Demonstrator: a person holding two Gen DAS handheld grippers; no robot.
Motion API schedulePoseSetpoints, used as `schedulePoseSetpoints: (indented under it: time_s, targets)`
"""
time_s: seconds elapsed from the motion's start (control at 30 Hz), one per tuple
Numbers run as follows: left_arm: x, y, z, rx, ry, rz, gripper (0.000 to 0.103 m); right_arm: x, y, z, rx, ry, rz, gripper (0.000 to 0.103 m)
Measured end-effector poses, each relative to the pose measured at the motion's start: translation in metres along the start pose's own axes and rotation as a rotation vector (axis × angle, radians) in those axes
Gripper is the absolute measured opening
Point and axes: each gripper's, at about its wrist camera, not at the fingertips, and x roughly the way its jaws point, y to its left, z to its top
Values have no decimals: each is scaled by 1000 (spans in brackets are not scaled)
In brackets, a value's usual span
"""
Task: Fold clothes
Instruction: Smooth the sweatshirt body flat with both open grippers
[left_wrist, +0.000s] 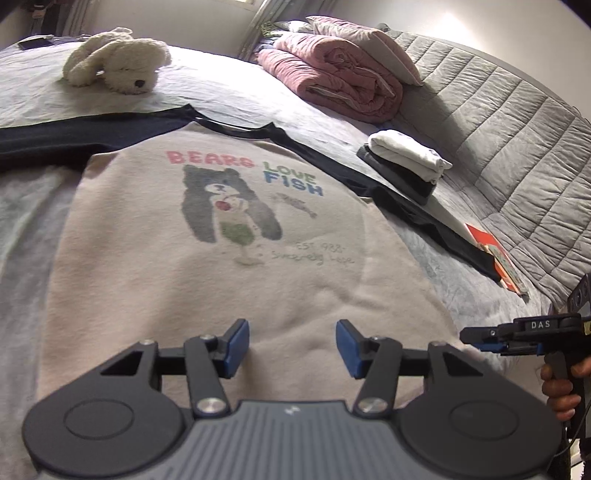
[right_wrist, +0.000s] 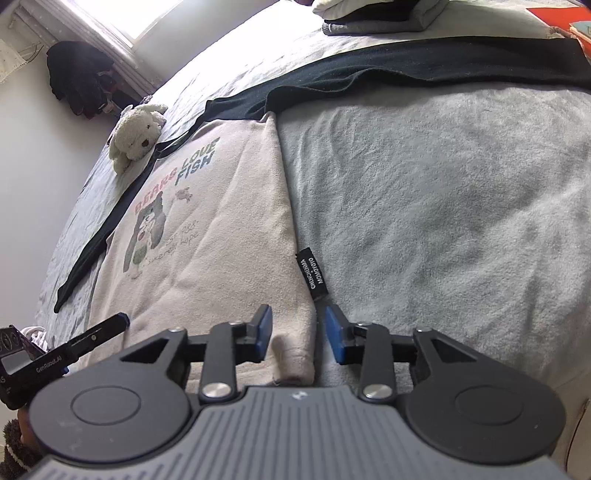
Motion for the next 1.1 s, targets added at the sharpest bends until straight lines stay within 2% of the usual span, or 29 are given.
schedulePoseSetpoints:
  time_s: [0.3,0.5,0.53,0.6,0.63,0.67,0.87,1.0,1.07,1.1]
  targets:
    - [-66,62,-7,-108,-5,159,59,-2,6,-9,-24,-14,-25,38]
    - [-77,71,-16,-145,11,145,54,-1,7,-11,-17,1,-26,24]
    - [-78,72,-17,-151,15,141,50,0,7,-12,-20,1,-32,22]
    - [-81,74,-20,-162,21,132,34,1,6,-12,-23,-1,-43,11]
    - [-82,75,-22,-168,24,128,8,2,6,-13,-20,-2,-42,11]
    - [-84,76,-23,-173,27,124,5,1,7,-13,-16,-5,-38,10]
    - [-92,82,-32,-207,46,99,4,-22,3,-10,33,-43,28,9]
    - [-87,83,-35,-181,68,111,5,-7,0,-19,-14,10,-31,9]
    - [-81,83,-36,-154,82,125,7,-3,0,-20,-27,6,-33,9]
    - [-82,82,-34,-139,79,134,9,-4,1,-18,-31,3,-24,13]
